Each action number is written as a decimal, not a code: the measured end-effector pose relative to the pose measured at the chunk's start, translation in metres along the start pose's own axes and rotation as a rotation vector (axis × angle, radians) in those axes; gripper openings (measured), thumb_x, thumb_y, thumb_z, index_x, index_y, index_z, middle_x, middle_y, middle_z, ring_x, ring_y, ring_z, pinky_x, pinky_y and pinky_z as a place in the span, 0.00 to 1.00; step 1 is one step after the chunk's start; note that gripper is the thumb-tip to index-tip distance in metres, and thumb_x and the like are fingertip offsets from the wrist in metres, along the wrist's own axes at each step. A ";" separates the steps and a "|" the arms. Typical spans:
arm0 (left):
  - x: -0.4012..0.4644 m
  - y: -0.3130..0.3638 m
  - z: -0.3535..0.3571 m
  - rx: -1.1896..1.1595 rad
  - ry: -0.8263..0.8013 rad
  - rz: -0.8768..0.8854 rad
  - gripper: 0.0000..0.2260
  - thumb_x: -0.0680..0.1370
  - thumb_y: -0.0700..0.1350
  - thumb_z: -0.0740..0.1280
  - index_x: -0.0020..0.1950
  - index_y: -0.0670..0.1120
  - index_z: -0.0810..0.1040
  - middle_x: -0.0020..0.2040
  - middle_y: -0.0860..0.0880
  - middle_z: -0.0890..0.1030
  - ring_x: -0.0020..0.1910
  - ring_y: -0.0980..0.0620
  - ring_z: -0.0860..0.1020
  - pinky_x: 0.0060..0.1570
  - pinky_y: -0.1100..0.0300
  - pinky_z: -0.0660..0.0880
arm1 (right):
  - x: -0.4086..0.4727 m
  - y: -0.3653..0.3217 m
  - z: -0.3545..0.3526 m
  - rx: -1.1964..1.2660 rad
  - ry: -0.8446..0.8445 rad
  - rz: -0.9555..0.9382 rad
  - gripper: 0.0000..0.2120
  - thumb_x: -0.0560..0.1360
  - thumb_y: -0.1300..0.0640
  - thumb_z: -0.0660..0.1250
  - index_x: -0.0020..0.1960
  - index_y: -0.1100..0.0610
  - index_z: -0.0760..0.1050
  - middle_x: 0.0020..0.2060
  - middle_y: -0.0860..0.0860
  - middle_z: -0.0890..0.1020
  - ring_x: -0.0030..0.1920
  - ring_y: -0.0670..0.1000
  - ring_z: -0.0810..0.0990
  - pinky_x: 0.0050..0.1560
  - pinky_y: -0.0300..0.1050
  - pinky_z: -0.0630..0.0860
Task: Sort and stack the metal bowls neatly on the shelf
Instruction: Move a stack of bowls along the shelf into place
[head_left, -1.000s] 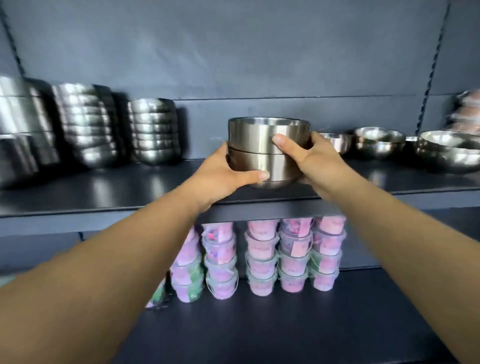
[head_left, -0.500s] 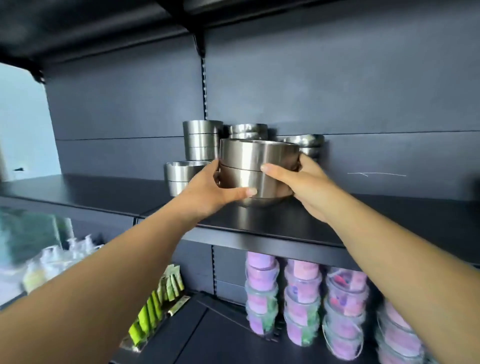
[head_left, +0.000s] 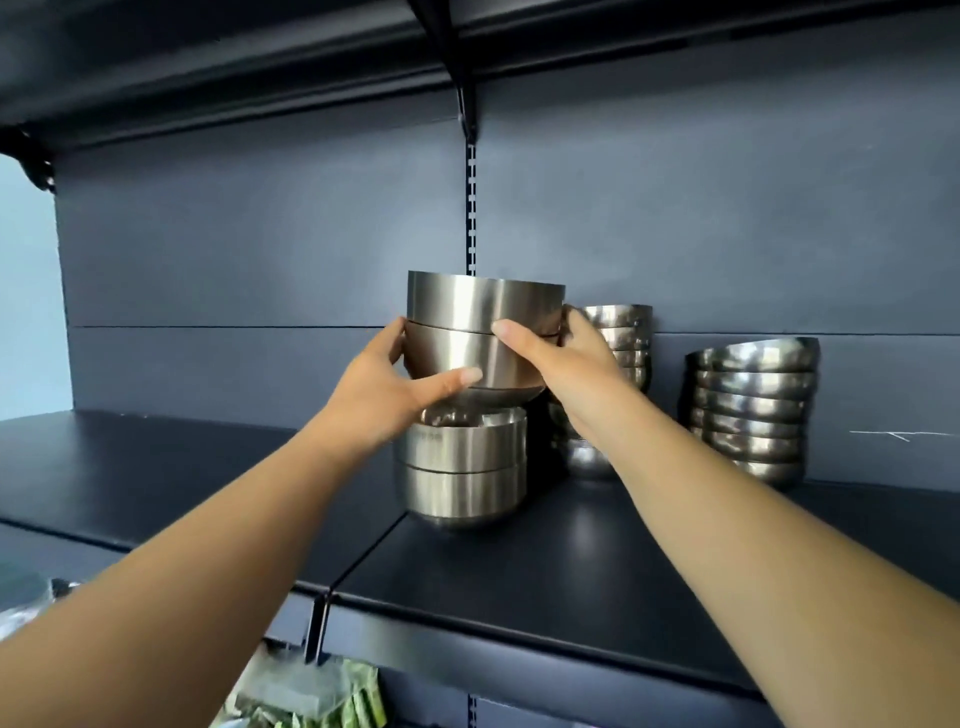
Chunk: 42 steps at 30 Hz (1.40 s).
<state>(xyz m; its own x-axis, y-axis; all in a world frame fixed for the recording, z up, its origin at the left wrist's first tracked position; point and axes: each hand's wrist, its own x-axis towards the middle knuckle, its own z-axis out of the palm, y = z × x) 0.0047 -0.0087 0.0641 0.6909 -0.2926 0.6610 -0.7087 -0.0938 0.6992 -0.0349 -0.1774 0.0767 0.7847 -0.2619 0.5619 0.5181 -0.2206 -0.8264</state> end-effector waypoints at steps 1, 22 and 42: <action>0.002 -0.010 0.000 -0.025 -0.001 -0.007 0.24 0.67 0.48 0.75 0.61 0.52 0.74 0.54 0.61 0.79 0.45 0.76 0.75 0.37 0.81 0.68 | 0.004 0.007 0.004 -0.015 0.008 0.010 0.26 0.56 0.41 0.75 0.51 0.47 0.73 0.47 0.41 0.81 0.49 0.42 0.79 0.50 0.39 0.73; -0.020 -0.087 0.038 -0.185 0.064 -0.090 0.47 0.64 0.68 0.64 0.76 0.57 0.43 0.77 0.58 0.52 0.75 0.60 0.53 0.75 0.52 0.53 | -0.016 0.081 0.038 -0.038 0.062 0.075 0.46 0.61 0.36 0.69 0.73 0.46 0.53 0.68 0.43 0.68 0.65 0.43 0.67 0.63 0.41 0.66; -0.089 -0.029 0.018 0.402 0.108 -0.201 0.04 0.76 0.51 0.65 0.42 0.53 0.77 0.38 0.58 0.79 0.43 0.54 0.77 0.36 0.69 0.67 | -0.073 0.060 -0.078 -0.814 -0.103 0.181 0.26 0.75 0.41 0.57 0.52 0.63 0.78 0.51 0.60 0.81 0.53 0.58 0.78 0.55 0.50 0.71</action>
<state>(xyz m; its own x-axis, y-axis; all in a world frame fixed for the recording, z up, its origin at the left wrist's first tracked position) -0.0389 0.0034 -0.0200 0.8160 -0.1321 0.5627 -0.5436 -0.5062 0.6695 -0.0881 -0.2448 -0.0113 0.8799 -0.2800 0.3839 0.0049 -0.8026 -0.5966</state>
